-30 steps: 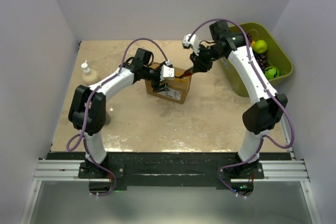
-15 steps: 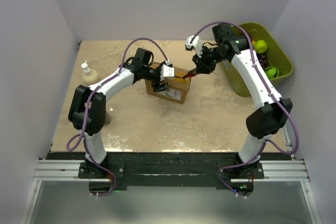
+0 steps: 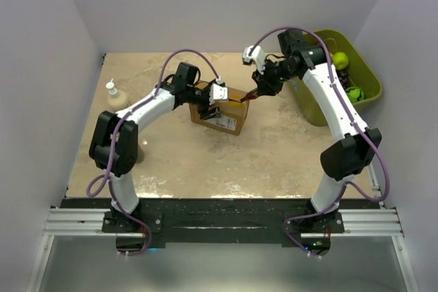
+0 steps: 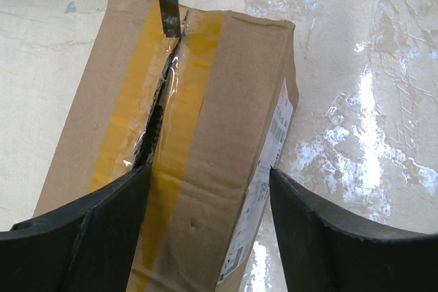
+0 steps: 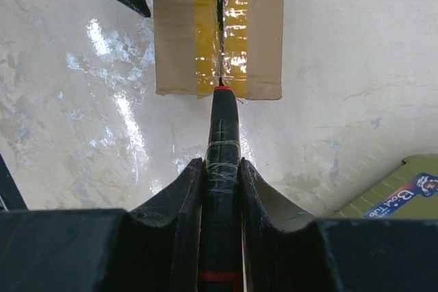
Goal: Unpack the express box
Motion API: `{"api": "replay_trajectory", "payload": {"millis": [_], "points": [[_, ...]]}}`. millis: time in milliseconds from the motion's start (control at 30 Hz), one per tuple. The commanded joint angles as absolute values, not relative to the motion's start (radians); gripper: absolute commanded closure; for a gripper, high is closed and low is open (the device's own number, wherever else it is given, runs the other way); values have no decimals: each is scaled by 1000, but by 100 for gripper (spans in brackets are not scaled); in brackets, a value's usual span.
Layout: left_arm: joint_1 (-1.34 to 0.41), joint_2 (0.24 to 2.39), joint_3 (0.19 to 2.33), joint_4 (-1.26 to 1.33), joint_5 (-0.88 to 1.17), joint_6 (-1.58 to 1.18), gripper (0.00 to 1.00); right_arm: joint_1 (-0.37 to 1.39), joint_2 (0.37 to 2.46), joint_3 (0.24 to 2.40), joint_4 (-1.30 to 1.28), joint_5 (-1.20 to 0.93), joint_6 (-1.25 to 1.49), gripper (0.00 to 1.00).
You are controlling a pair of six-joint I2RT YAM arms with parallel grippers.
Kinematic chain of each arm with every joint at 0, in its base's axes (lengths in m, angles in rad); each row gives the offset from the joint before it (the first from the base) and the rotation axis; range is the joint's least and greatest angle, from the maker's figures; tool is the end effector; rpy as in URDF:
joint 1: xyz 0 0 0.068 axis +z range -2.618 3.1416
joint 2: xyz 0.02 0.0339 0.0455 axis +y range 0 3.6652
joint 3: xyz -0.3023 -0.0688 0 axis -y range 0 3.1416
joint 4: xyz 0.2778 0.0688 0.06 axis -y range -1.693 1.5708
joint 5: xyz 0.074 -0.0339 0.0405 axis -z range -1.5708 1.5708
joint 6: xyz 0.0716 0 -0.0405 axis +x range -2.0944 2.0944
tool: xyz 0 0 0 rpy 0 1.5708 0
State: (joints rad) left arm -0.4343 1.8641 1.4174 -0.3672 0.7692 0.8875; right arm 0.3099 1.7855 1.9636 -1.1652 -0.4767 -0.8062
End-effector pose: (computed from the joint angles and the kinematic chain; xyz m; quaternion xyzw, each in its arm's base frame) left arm 0.4054 -0.2429 0.2458 0.6382 0.5949 -0.2628 0.4121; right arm 0.3929 0.1603 0.4023 -0.5504 0.7535 0.1505 0.3266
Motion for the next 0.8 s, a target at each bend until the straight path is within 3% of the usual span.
{"api": "replay_trajectory", "payload": {"millis": [0, 333, 433, 500, 567, 700, 767], "points": [[-430, 1871, 1402, -408, 698, 830, 25, 298, 1764, 1997, -1250, -402, -842, 100], [-430, 1876, 1402, -397, 693, 813, 26, 232, 1720, 1960, -1321, -339, -859, 100], [-430, 1870, 1405, -396, 684, 808, 27, 164, 1715, 2047, -1344, -333, -880, 100], [-430, 1868, 1413, -405, 681, 811, 26, 89, 1739, 2136, -1383, -386, -884, 100], [-430, 1868, 1417, -414, 689, 813, 27, 17, 1762, 2287, -1401, -654, -845, 100], [-430, 1853, 1442, -422, 782, 767, 24, 3, 1692, 2085, -1073, -840, -554, 100], [-431, 1842, 1498, -457, 834, 724, 20, 3, 1567, 1776, -662, -854, -274, 100]]}}
